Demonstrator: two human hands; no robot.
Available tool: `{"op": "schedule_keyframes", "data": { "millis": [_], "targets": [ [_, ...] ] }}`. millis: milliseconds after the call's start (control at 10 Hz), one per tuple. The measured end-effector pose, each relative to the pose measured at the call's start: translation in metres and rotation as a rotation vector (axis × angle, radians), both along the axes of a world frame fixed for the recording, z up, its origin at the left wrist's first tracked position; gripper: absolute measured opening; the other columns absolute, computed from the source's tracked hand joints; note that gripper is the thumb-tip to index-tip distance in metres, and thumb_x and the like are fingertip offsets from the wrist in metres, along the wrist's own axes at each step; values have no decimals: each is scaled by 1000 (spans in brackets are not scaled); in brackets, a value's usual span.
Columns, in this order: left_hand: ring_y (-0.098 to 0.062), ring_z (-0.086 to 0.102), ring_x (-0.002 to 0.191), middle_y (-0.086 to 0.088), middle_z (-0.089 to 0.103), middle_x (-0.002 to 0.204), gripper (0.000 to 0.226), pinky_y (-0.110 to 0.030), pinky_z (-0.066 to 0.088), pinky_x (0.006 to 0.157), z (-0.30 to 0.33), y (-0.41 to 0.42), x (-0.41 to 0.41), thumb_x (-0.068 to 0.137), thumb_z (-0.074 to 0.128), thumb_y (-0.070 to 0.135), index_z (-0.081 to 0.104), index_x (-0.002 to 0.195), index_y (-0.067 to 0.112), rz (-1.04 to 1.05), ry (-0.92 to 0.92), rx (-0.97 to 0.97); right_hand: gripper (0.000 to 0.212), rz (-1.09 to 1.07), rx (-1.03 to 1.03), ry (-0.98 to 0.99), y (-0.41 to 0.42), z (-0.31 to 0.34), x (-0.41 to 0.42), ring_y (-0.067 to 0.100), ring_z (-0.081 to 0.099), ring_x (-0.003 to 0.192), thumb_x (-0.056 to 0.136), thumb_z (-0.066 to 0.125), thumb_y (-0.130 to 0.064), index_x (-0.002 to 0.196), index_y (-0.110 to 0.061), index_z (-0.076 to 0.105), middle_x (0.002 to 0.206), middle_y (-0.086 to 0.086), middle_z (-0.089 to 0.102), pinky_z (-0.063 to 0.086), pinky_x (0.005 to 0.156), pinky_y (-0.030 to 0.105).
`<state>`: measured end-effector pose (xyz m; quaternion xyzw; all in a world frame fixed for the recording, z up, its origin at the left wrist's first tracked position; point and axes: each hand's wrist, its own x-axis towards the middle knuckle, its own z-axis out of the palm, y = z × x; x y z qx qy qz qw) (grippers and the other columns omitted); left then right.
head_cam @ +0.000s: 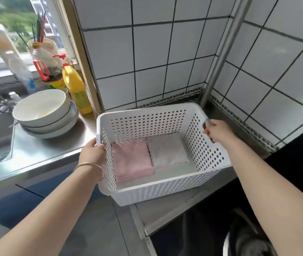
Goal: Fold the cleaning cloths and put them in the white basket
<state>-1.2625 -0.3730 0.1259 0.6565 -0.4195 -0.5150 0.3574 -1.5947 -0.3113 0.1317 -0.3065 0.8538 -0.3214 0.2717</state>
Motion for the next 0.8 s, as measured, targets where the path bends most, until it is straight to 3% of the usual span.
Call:
{"op": "schedule_keyframes", "data": {
  "millis": [100,200,300,400,500,600,700,800],
  "targets": [
    [-17,40,52,-7,51,64,31,-25,34,57,-5,-4,-19,90,40,1,63,107,15,22,39,-4,34,37,-14,85,-1,0,-21,23,56,67,96,42,-31,96,-7,65,79,5,65,46,66,35],
    [-15,41,52,-20,60,85,32,-24,35,54,-13,-9,-41,90,42,2,60,116,8,66,95,-3,28,52,47,217,5,5,-39,31,64,87,93,45,-31,106,-16,65,97,9,69,53,81,41],
    [-17,40,51,-10,55,79,36,-25,34,53,-18,-12,-64,89,41,3,61,117,12,94,122,-12,30,18,124,300,17,11,-48,35,60,97,93,45,-21,111,-4,62,110,17,65,51,86,42],
    [-24,48,67,-25,64,97,34,-30,40,66,-21,-13,-82,88,43,7,63,113,18,120,166,-20,32,-37,139,324,24,10,-56,39,55,108,95,42,-13,118,3,57,121,22,60,46,91,41],
    [-34,59,86,-22,65,115,33,-40,47,78,-19,-16,-94,89,45,7,63,113,19,132,167,-30,32,-47,135,329,25,9,-63,39,53,111,95,39,-9,120,0,57,125,22,58,45,90,39],
    [-45,59,108,-23,64,117,35,-53,45,97,-18,-22,-102,88,43,5,62,115,17,134,144,-18,34,-52,109,335,23,5,-71,37,52,115,96,40,-12,126,-7,55,130,18,55,43,88,36],
    [-43,60,99,-25,62,119,39,-58,43,97,-17,-23,-106,86,39,3,62,114,17,113,144,-15,37,-47,104,324,23,1,-75,37,49,120,96,40,-15,131,-10,51,135,17,52,42,93,38],
    [-26,52,83,-21,65,115,36,-53,48,91,-11,-23,-104,89,39,6,61,115,17,84,115,-6,39,-38,103,333,21,1,-78,36,48,123,97,40,-19,134,-9,49,137,17,51,41,97,39]
  ]
}}
